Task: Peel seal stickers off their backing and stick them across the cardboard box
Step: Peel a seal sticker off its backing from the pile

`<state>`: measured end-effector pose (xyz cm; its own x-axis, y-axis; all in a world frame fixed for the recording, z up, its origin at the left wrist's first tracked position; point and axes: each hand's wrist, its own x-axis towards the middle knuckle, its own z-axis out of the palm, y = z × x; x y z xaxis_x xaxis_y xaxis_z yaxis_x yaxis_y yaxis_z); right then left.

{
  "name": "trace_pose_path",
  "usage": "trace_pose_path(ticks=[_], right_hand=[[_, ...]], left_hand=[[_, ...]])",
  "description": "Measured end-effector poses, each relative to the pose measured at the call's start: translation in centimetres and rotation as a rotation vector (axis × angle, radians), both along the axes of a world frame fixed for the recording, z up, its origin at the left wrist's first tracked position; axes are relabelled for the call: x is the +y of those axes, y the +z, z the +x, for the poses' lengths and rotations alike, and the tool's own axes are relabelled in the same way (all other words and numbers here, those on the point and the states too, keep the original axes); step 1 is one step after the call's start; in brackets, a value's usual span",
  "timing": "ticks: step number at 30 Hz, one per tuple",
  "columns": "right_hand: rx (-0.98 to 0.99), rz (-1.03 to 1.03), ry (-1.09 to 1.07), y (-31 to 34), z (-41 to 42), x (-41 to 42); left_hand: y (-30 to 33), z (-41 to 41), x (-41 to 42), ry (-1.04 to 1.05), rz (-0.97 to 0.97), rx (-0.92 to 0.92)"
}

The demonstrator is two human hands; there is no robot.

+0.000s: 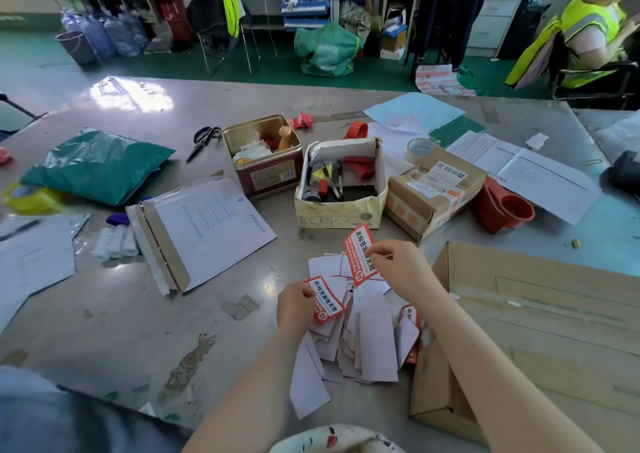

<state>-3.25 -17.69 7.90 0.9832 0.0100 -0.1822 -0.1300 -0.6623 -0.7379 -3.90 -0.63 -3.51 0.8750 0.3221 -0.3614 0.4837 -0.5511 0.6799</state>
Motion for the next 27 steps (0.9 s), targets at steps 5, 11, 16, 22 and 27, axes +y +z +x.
trace_pose_path(ticks=[5, 11, 16, 22, 27], right_hand=[[-0.005, -0.023, 0.006, -0.2, 0.1, 0.0], [0.007, 0.007, -0.012, -0.6, 0.1, 0.0], [0.02, 0.07, -0.043, -0.2, -0.1, 0.0], [0.003, 0.219, -0.101, 0.4, -0.2, -0.2], [-0.041, 0.318, -0.212, 0.4, -0.3, -0.4]], left_hand=[[-0.5, 0.1, -0.3, -0.152, 0.157, 0.05], [0.8, 1.0, -0.3, -0.309, 0.449, 0.09], [4.3, 2.9, -1.5, -0.133, -0.035, -0.107], [9.6, 3.6, -2.7, -0.206, -0.35, -0.217], [11.1, 3.5, -3.0, -0.192, -0.443, -0.255]])
